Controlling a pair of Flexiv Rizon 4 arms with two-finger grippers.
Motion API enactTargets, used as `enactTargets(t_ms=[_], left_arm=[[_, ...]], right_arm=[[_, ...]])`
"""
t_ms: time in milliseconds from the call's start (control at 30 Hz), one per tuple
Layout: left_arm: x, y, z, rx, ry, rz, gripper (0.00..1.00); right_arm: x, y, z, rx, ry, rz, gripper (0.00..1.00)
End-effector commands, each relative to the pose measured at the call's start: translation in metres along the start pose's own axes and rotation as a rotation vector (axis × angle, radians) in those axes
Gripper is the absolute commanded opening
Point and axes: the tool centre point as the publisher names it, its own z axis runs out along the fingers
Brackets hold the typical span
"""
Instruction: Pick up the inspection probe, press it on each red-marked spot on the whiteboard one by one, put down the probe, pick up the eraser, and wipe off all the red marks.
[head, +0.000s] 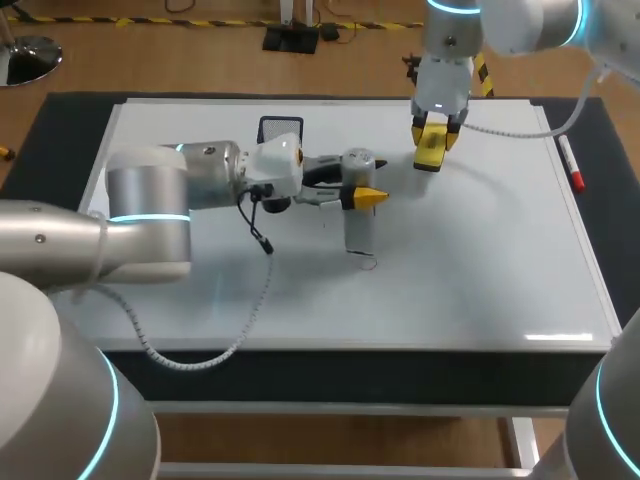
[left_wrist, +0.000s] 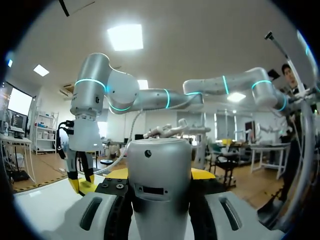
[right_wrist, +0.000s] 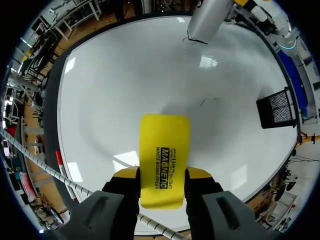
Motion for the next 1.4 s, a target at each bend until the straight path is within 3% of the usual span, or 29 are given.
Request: enactTargets(t_ms=[33, 433, 1400], left_arm=[[-0.004, 0.007, 0.000, 0.018, 0.021, -0.003, 0.00], [0.003, 0.016, 0.010, -0.008, 0.046, 0.003, 0.00], [0.011, 0.030, 0.004, -0.088, 0.039, -0.015, 0.00]], right_arm=[[0.000, -0.001, -0.001, -0.001, 0.003, -0.002, 0.00], [0.000, -0.001, -0.001, -0.001, 0.003, -0.002, 0.00], [0.000, -0.001, -0.001, -0.001, 0.003, -0.002, 0.00]])
